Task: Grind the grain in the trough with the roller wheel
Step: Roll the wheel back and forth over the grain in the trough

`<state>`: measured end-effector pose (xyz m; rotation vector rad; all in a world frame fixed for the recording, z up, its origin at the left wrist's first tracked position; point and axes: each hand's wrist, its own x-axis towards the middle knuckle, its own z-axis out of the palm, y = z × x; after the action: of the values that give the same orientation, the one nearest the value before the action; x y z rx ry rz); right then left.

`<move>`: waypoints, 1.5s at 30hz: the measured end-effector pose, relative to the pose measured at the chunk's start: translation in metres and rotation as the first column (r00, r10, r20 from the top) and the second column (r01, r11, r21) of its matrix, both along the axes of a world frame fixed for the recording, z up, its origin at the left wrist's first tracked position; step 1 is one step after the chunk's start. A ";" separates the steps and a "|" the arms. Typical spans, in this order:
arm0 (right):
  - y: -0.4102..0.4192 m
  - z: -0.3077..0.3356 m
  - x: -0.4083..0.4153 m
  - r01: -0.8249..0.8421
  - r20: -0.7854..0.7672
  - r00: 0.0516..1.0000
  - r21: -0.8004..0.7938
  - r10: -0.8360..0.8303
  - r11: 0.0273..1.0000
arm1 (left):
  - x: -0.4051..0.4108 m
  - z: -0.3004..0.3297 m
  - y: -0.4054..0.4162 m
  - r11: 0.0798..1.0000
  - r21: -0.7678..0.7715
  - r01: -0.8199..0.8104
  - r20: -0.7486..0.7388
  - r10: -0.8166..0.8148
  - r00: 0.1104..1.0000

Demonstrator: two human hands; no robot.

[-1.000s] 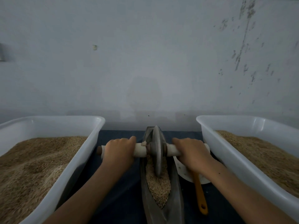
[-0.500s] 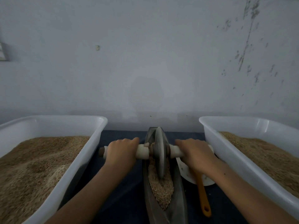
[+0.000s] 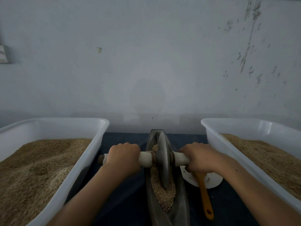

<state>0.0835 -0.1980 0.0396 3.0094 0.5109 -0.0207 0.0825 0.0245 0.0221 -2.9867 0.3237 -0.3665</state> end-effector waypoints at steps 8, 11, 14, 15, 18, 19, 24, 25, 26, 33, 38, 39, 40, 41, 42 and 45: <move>0.003 -0.027 0.009 -0.061 0.399 0.917 0.119 0.008 0.991 | 0.001 -0.010 -0.004 0.996 -0.085 0.003 0.237 0.017 0.971; 0.002 -0.029 0.010 -0.070 0.416 0.909 0.142 0.004 0.987 | 0.001 -0.010 -0.002 0.996 -0.084 0.031 0.265 -0.008 0.964; 0.000 -0.023 0.006 -0.059 0.345 0.938 0.117 0.015 0.991 | 0.000 -0.008 -0.002 0.997 -0.076 0.017 0.204 -0.001 0.979; 0.000 -0.020 0.005 -0.049 0.299 0.954 0.098 0.018 0.994 | -0.001 -0.007 -0.002 0.998 -0.063 0.005 0.173 0.006 0.985; 0.000 -0.010 0.004 -0.028 0.138 0.990 0.036 0.023 0.999 | 0.000 -0.002 -0.001 1.000 -0.008 -0.007 0.057 0.007 0.998; 0.000 -0.008 0.004 -0.027 0.095 0.995 0.020 0.025 0.999 | 0.000 -0.001 0.000 1.000 0.005 -0.004 0.018 0.004 1.000; 0.000 -0.008 0.004 -0.034 0.082 0.996 0.020 0.033 0.999 | 0.002 -0.001 0.001 1.000 0.004 -0.012 -0.002 0.012 1.000; 0.000 -0.011 0.004 -0.038 0.124 0.992 0.039 0.033 0.998 | 0.003 -0.003 0.000 1.000 -0.007 -0.013 0.037 0.013 0.999; 0.000 -0.014 0.004 -0.042 0.178 0.984 0.062 0.031 0.997 | 0.004 -0.005 -0.001 1.000 -0.025 -0.012 0.086 0.014 0.996; 0.002 -0.028 0.009 -0.036 0.398 0.917 0.101 -0.007 0.994 | 0.006 -0.013 -0.001 0.997 -0.060 0.047 0.276 -0.029 0.961; 0.000 -0.012 0.002 -0.031 0.181 0.983 0.054 0.021 0.998 | 0.004 -0.008 0.000 0.999 -0.038 0.018 0.171 -0.011 0.985; 0.001 -0.008 0.000 -0.027 0.116 0.993 0.042 0.022 0.999 | 0.004 -0.006 0.000 1.000 -0.021 0.010 0.137 -0.007 0.991; 0.001 -0.005 0.000 -0.021 0.060 0.998 0.028 0.019 0.999 | 0.004 -0.004 0.000 1.000 -0.005 0.007 0.101 -0.006 0.995; 0.001 -0.002 0.000 -0.018 0.017 1.000 0.014 0.017 1.000 | 0.003 -0.003 0.000 1.000 0.008 0.004 0.064 -0.005 0.998; 0.001 -0.001 0.000 -0.016 -0.011 1.000 0.003 0.016 1.000 | 0.002 -0.001 0.001 1.000 0.019 0.003 0.030 -0.003 1.000; 0.000 0.000 0.001 -0.019 -0.031 0.999 0.003 0.019 1.000 | 0.002 0.001 0.002 1.000 0.019 -0.001 -0.014 0.002 1.000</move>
<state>0.0842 -0.1976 0.0396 3.0107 0.5421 -0.0658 0.0845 0.0262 0.0226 -2.9716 0.3243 -0.3404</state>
